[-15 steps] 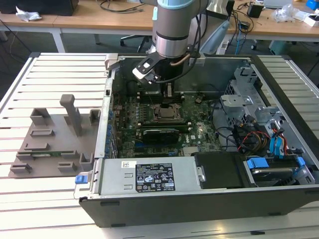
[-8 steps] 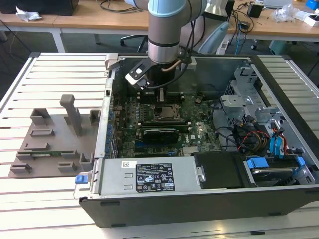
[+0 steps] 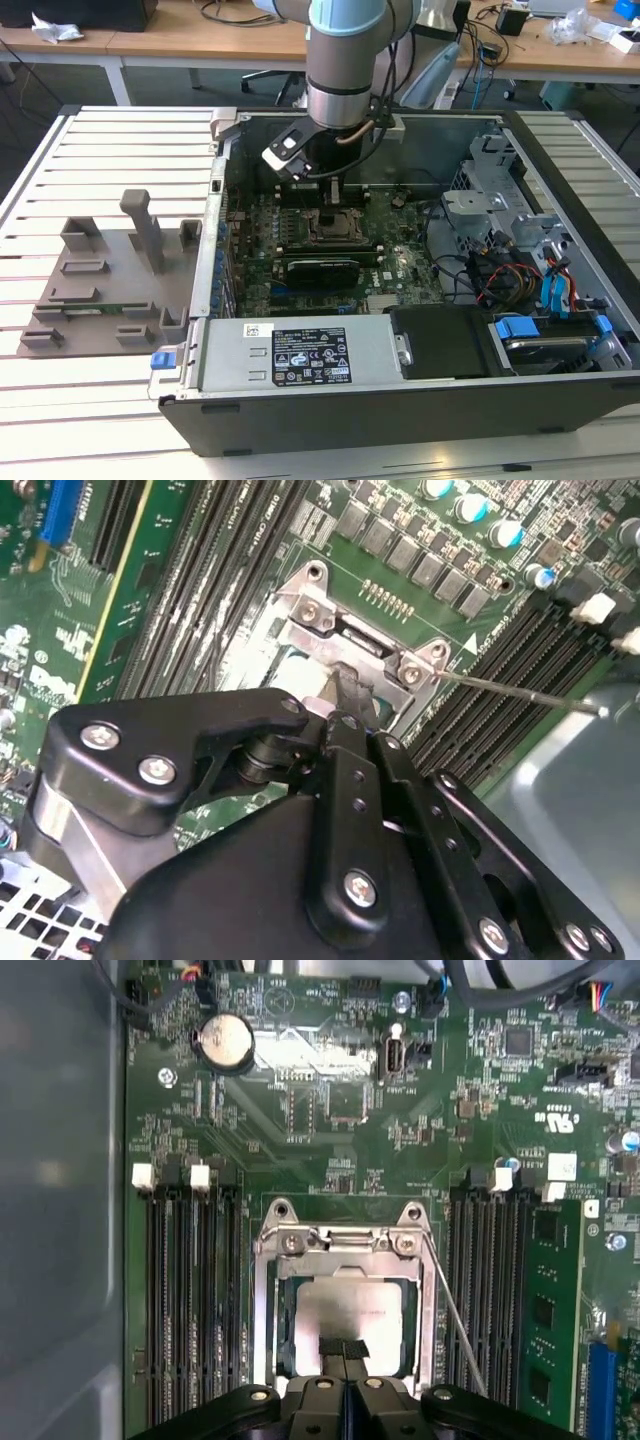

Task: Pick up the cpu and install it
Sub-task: 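Close the cpu cover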

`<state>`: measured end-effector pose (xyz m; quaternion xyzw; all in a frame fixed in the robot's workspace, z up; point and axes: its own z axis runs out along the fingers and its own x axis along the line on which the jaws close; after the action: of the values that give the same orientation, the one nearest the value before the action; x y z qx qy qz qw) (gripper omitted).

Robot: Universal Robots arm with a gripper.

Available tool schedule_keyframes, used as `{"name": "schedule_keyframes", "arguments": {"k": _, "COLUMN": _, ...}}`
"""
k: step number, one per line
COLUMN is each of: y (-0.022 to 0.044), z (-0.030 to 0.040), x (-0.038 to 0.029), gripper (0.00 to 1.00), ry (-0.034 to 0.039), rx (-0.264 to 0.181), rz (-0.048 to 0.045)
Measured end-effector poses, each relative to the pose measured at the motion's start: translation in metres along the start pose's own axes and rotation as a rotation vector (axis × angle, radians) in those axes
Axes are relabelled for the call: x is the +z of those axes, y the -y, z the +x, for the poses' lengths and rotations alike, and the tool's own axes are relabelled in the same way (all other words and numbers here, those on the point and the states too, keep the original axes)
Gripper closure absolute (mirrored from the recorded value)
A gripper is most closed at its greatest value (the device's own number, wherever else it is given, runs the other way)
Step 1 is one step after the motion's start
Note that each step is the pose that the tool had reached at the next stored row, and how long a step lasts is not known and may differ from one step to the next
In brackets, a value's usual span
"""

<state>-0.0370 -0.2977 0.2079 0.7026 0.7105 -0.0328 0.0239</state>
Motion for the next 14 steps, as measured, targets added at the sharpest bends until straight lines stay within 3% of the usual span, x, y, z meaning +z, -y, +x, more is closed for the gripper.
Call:
{"name": "schedule_keyframes", "arguments": {"k": 7, "y": -0.0007, "z": -0.0013, "x": -0.0157, "gripper": 0.89, "ry": -0.0001, "rx": 0.0, "rz": 0.0}}
{"name": "schedule_keyframes", "arguments": {"k": 14, "y": -0.0004, "z": -0.0033, "x": -0.0411, "gripper": 0.89, "ry": 0.0, "rx": 0.0, "rz": -0.0001}}
